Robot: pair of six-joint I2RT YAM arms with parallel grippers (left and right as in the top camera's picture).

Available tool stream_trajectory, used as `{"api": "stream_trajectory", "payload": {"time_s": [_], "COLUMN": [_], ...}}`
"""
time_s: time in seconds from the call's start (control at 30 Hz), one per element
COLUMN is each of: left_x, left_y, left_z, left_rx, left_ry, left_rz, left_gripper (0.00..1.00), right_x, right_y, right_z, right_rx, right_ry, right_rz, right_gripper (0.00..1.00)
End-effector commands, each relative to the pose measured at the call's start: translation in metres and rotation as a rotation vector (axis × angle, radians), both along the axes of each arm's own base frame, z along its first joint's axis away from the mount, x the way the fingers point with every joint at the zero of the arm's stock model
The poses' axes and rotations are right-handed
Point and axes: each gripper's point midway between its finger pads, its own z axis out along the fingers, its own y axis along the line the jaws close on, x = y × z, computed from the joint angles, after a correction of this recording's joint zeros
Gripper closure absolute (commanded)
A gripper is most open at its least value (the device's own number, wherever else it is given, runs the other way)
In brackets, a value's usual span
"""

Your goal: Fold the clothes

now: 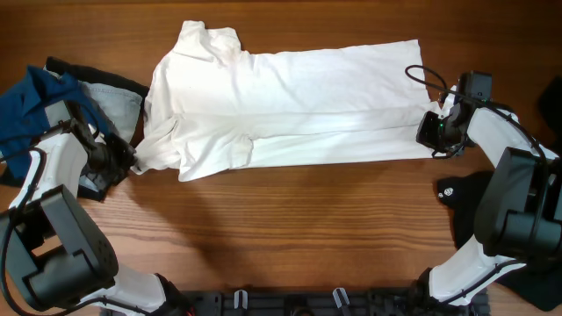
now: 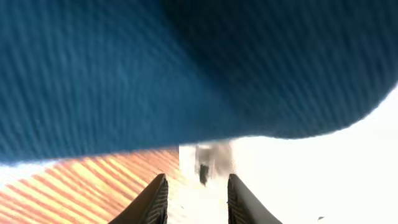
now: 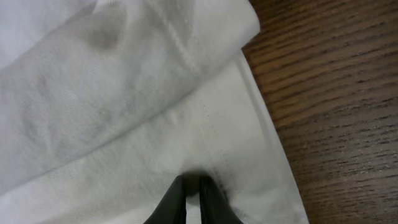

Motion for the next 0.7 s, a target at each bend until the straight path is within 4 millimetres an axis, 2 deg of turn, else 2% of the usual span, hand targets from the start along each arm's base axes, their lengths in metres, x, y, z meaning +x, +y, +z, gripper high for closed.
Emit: {"api": "stream_trajectory", "payload": {"time_s": [0.0, 0.03, 0.07, 0.1, 0.13, 0.17, 0.27, 0.3, 0.33, 0.37, 0.4, 0.5, 0.53, 0.57, 0.6, 0.63, 0.67], "left_x": [0.018, 0.026, 0.037, 0.043, 0.047, 0.044, 0.031, 0.028, 0.030, 0.031, 0.032, 0.041, 0.043, 0.043, 0.044, 0.046, 0.050], "left_y": [-0.007, -0.016, -0.043, -0.063, -0.102, -0.116, -0.121, -0.121, -0.121, -0.121, -0.121, -0.120, -0.120, -0.120, -0.120, -0.120, -0.121], "left_z": [0.057, 0.078, 0.094, 0.094, 0.074, 0.050, -0.005, -0.015, -0.015, -0.014, -0.014, -0.002, 0.003, 0.003, 0.004, 0.004, 0.005], "left_rx": [0.055, 0.085, 0.102, 0.095, 0.061, 0.032, -0.025, -0.031, -0.029, -0.028, -0.027, -0.017, -0.012, -0.012, -0.011, -0.008, -0.008], "left_ry": [-0.183, -0.255, -0.320, -0.329, -0.284, -0.211, -0.032, -0.005, -0.011, -0.017, -0.022, -0.061, -0.075, -0.076, -0.080, -0.090, -0.108], "left_rz": [-0.061, -0.107, -0.199, -0.259, -0.368, -0.405, -0.383, -0.383, -0.383, -0.383, -0.384, -0.388, -0.388, -0.388, -0.388, -0.388, -0.389], "left_gripper": [0.58, 0.52, 0.45, 0.45, 0.44, 0.44, 0.44, 0.44, 0.51, 0.75, 0.95, 0.94, 0.78, 0.71, 0.73, 0.88, 0.96], "right_x": [-0.027, -0.027, -0.027, -0.027, -0.028, -0.028, -0.028, -0.029, -0.029, -0.029, -0.029, -0.029, -0.029, -0.029, -0.029, -0.029, -0.029], "right_y": [0.003, 0.003, 0.003, 0.003, 0.003, 0.003, 0.003, 0.003, 0.003, 0.003, 0.003, 0.003, 0.003, 0.003, 0.003, 0.003, 0.003], "right_z": [-0.037, -0.038, -0.037, -0.037, -0.038, -0.038, -0.038, -0.038, -0.038, -0.038, -0.038, -0.038, -0.038, -0.038, -0.038, -0.038, -0.038], "right_rx": [-0.003, -0.003, -0.003, -0.003, -0.002, -0.002, -0.001, -0.002, -0.002, -0.001, -0.001, -0.001, -0.001, -0.001, -0.001, -0.001, -0.001], "right_ry": [0.129, 0.129, 0.129, 0.129, 0.133, 0.134, 0.134, 0.135, 0.135, 0.136, 0.136, 0.136, 0.136, 0.136, 0.136, 0.136, 0.136], "right_rz": [0.000, 0.000, 0.000, 0.000, 0.001, 0.000, 0.001, 0.001, 0.000, 0.001, 0.000, 0.001, 0.000, 0.000, 0.000, 0.001, 0.001], "right_gripper": [0.90, 0.90, 0.90, 0.90, 0.90, 0.90, 0.90, 0.90, 0.90, 0.90, 0.91, 0.90, 0.90, 0.90, 0.90, 0.90, 0.90]}}
